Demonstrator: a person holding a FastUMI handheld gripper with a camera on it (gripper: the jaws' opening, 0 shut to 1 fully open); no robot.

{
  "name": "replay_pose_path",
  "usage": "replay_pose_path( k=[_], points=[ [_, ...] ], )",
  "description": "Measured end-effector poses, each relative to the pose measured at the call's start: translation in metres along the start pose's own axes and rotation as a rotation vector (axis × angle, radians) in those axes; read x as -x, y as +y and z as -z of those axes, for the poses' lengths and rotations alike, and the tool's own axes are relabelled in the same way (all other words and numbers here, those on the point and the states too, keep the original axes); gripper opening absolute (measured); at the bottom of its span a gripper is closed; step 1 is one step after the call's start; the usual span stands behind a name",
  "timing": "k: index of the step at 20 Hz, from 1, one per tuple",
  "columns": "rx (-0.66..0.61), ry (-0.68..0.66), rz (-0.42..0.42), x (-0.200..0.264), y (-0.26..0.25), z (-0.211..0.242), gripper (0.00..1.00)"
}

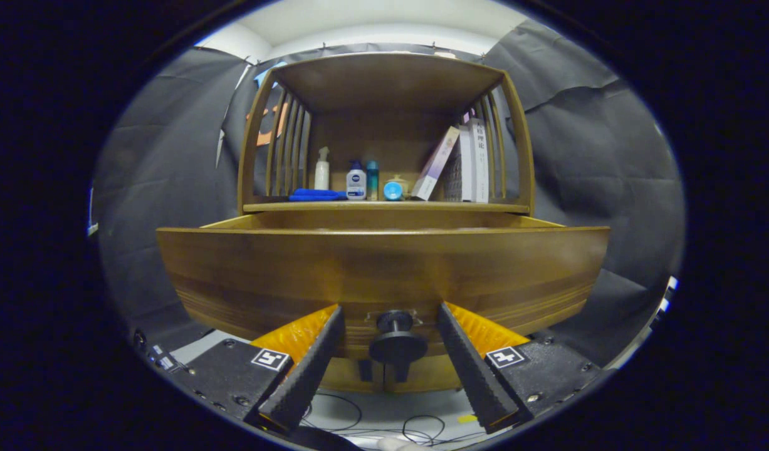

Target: Pull open the drawer, take out the items inside it, and place them on the countertop above the cabinet.

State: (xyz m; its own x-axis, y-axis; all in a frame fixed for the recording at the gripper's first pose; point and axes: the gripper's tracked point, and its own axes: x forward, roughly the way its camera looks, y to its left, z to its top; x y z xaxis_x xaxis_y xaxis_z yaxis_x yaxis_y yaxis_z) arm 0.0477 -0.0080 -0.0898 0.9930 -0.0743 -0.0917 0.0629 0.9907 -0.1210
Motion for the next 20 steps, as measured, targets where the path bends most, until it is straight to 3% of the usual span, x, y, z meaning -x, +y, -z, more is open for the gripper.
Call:
replay_pose_path(
  k=[9, 20],
  points=[
    [0.026, 0.003, 0.010, -0.027, 0.001, -0.008, 0.99],
    [0.045, 0.007, 0.041, -0.096, 0.004, -0.026, 0.99]
  ],
)
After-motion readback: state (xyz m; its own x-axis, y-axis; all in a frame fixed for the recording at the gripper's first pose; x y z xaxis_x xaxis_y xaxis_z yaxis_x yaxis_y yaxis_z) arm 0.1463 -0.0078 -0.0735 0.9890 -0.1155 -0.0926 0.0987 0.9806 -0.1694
